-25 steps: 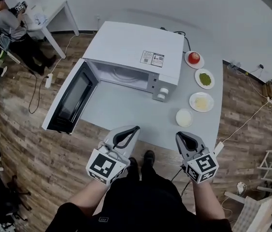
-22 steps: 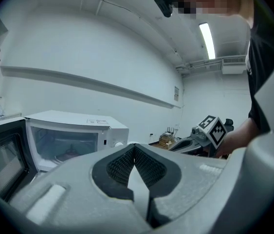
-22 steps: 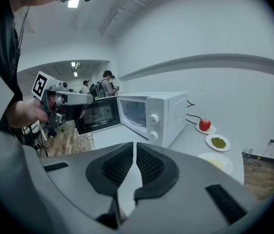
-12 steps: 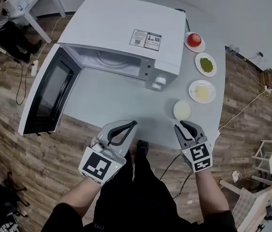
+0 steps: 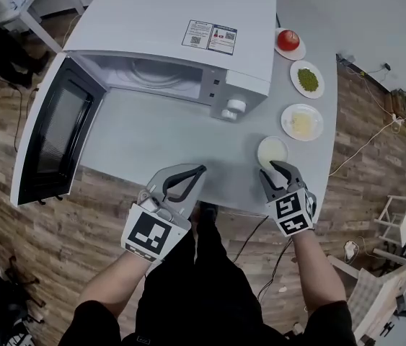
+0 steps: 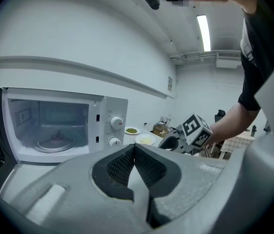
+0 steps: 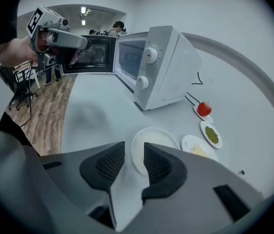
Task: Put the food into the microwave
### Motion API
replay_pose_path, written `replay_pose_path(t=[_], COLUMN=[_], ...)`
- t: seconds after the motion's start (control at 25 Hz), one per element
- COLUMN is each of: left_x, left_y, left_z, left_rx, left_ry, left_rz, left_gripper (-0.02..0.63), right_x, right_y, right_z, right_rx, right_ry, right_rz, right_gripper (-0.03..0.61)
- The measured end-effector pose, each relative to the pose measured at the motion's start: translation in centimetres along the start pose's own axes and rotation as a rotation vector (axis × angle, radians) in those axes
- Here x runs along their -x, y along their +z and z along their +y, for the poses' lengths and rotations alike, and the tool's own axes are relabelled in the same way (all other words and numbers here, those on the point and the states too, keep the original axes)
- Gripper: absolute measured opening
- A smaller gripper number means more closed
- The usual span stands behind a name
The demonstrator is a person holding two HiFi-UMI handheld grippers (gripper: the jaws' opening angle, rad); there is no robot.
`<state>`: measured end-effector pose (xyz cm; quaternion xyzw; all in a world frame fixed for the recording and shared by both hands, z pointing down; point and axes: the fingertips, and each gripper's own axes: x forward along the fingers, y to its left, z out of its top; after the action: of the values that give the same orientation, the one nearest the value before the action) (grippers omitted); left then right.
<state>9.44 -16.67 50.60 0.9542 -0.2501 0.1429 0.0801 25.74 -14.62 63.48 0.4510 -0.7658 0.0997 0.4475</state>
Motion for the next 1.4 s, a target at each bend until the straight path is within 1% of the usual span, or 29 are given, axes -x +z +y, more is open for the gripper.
replay_pose_path(t=[0.12, 0.32, 0.52, 0.76, 0.92, 1.28, 1.4], left_x=[-0.8, -1.8, -2.3, -2.4, -2.3, -1.3, -0.7], left_y=[-0.7, -1.5, -2.0, -1.7, -1.4, -0.3, 0.0], left_z=[0.4, 0.6, 0.6, 0.5, 0.6, 0.5, 0.5], left_rx=[-0.004, -0.009, 0.0, 0.006, 0.003, -0.002, -0.007], left_ry=[0.003, 0.004, 0.007, 0.007, 0.009, 0.013, 0.015], left_rz=[0.012, 0.021, 0.025, 0.02, 0.017, 0.007, 0.006], left_gripper=[0.008, 0.008, 0.008, 0.008, 0.008, 0.008, 0.008], right_x=[-0.5, -1.2, -2.0, -2.5, -2.6, -2.2, -1.9], right_y=[-0.4, -0.9, -1.4, -1.5, -1.6, -1.7, -1.5], right_z=[0.3, 0.0, 0.0, -0.1, 0.2, 0.1, 0.0], right_rx=[0.044, 0.142, 0.204, 0.331, 0.417, 0.486, 0.477], right_ry=[-0.001, -0.04, -0.059, -0.153, -0.216, -0.26, -0.261], right_rz=[0.028, 0.08, 0.131, 0.18, 0.194, 0.219, 0.215], right_gripper=[0.13, 0.13, 0.13, 0.127, 0.107, 0.086, 0.075])
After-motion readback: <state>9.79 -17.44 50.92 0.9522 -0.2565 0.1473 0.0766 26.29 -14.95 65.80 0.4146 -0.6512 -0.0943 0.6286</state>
